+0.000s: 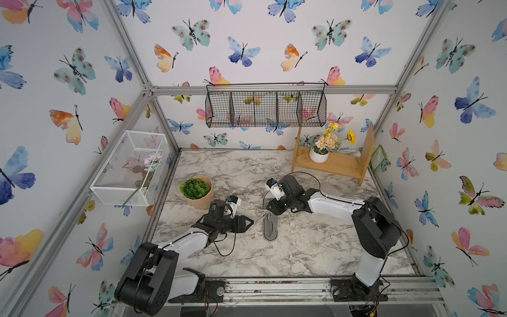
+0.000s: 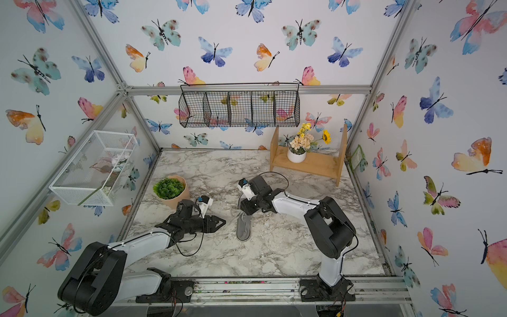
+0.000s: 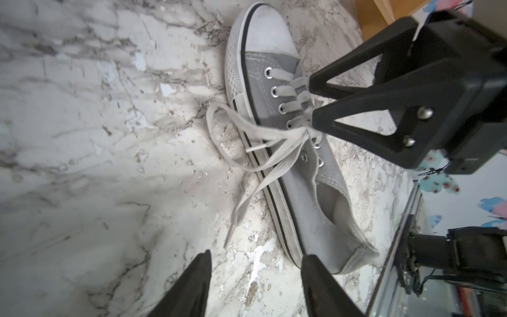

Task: Tie the shoes
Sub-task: Tie the shoelace on the shoe.

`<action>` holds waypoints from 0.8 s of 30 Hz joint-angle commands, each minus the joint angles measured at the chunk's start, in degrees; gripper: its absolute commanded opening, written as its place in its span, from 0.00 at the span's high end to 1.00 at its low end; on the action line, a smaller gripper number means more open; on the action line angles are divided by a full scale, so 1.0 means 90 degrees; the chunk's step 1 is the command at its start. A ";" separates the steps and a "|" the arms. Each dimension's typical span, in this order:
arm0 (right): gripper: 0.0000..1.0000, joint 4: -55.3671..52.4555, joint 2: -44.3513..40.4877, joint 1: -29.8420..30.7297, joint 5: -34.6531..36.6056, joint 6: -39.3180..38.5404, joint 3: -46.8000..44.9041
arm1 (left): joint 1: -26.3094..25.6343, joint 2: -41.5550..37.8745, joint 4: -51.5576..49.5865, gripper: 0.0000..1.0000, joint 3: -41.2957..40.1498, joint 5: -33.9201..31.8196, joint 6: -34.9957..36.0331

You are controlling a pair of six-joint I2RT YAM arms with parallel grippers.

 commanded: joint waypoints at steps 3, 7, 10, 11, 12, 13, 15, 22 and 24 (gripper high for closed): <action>0.49 -0.0026 -0.0669 -0.0353 -0.0762 0.0310 -0.0434 | 0.0062 0.0408 0.0405 0.32 0.0555 -0.0336 -0.0066; 0.49 0.0020 -0.0856 -0.0739 -0.0990 0.0499 -0.0850 | 0.0050 0.1365 0.0380 0.34 0.1102 -0.0246 0.0194; 0.48 0.0037 -0.0804 -0.0957 -0.1387 0.0607 -0.1059 | 0.0027 0.1765 0.0205 0.33 0.1376 -0.0268 0.0603; 0.49 0.0052 -0.0775 -0.0975 -0.1459 0.0613 -0.1104 | 0.0012 0.1873 0.0116 0.32 0.1460 -0.0267 0.0757; 0.48 0.0039 -0.0718 -0.0987 -0.1539 0.0625 -0.1132 | 0.0012 0.1992 -0.0007 0.31 0.1556 -0.0236 0.0916; 0.48 0.0054 -0.0656 -0.0990 -0.1618 0.0625 -0.1134 | 0.0011 0.2116 -0.0108 0.30 0.1636 -0.0214 0.1058; 0.48 0.0165 -0.0553 -0.1023 -0.1743 0.0706 -0.1166 | 0.0011 0.2294 -0.0147 0.28 0.1739 -0.0164 0.1180; 0.48 0.0545 -0.0160 -0.1136 -0.2382 0.0952 -0.1150 | 0.0011 0.2878 -0.0282 0.24 0.2254 0.0308 0.1494; 0.49 0.0576 -0.0074 -0.1136 -0.2439 0.0979 -0.1136 | 0.0012 0.3039 -0.0313 0.23 0.2402 0.0468 0.1593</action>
